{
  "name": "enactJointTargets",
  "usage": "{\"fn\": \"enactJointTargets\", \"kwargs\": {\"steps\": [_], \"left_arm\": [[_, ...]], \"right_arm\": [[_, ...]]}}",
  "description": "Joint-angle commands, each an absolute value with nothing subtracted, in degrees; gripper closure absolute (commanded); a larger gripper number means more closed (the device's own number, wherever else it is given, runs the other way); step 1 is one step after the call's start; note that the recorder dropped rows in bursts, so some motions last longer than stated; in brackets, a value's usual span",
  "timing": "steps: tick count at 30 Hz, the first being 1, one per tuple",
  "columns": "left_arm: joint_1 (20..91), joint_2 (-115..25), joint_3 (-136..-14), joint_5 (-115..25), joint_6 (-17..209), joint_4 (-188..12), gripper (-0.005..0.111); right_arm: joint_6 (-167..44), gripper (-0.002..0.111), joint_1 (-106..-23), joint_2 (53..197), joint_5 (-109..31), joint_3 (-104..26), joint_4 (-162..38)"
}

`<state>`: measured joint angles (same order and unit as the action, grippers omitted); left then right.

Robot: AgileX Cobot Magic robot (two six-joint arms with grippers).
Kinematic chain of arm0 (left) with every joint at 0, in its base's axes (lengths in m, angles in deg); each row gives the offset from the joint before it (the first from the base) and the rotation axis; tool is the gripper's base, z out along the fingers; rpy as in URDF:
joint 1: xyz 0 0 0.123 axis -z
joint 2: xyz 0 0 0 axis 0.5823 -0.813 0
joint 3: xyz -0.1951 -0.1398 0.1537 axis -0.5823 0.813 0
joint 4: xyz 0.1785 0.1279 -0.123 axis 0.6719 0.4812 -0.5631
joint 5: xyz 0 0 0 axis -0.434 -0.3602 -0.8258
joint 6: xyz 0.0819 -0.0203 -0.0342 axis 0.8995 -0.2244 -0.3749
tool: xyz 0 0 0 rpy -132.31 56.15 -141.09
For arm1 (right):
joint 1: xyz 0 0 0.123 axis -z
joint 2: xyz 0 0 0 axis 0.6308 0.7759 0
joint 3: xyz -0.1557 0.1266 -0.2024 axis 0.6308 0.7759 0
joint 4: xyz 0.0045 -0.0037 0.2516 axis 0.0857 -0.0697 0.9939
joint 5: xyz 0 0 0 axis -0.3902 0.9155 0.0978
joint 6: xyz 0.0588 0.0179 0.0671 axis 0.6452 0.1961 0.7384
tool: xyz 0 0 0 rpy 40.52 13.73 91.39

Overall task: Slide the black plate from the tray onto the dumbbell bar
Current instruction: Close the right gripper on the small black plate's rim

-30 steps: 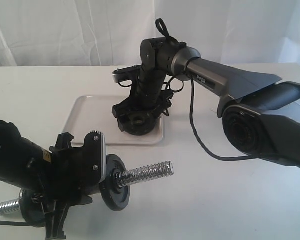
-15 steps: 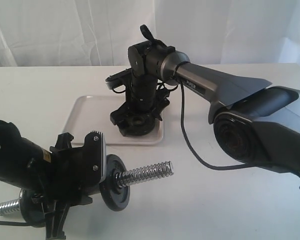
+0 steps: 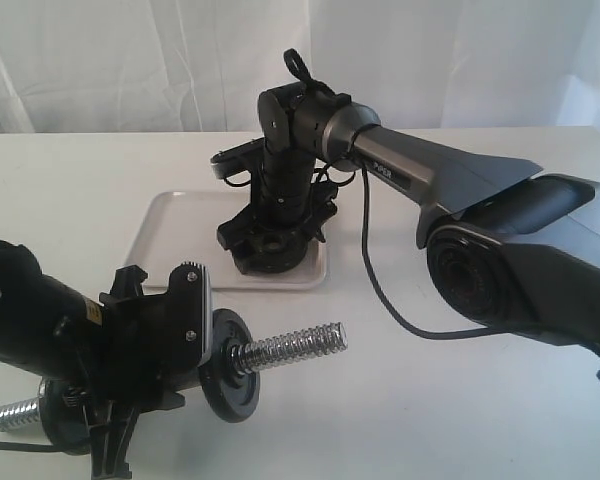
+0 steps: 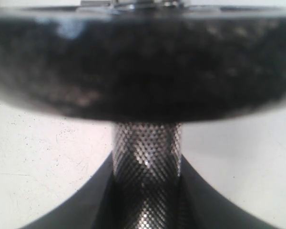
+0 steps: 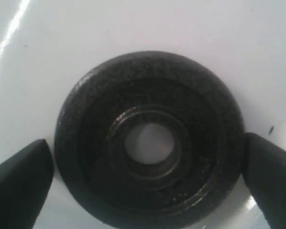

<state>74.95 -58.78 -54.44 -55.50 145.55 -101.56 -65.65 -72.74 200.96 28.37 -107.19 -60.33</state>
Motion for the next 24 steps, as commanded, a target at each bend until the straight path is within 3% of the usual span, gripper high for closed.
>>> {"fn": "enactJointTargets", "kwargs": {"steps": [1,17,21,24], "left_arm": [[75.1,-55.8,-55.8,-52.2,144.8,-104.0,0.107],[75.1,-55.8,-55.8,-52.2,144.8,-104.0,0.107],[75.1,-55.8,-55.8,-52.2,144.8,-104.0,0.107],[75.1,-55.8,-55.8,-52.2,144.8,-104.0,0.107]], "right_arm": [[-65.1,0.004,-72.9,204.6,30.8,-105.6,-59.8],[-64.9,0.017,-72.9,207.5,30.8,-105.6,-63.3],[-64.7,0.041,-72.9,207.6,30.8,-105.6,-63.3],[-64.7,0.072,-72.9,206.9,30.8,-105.7,-64.7]]}}
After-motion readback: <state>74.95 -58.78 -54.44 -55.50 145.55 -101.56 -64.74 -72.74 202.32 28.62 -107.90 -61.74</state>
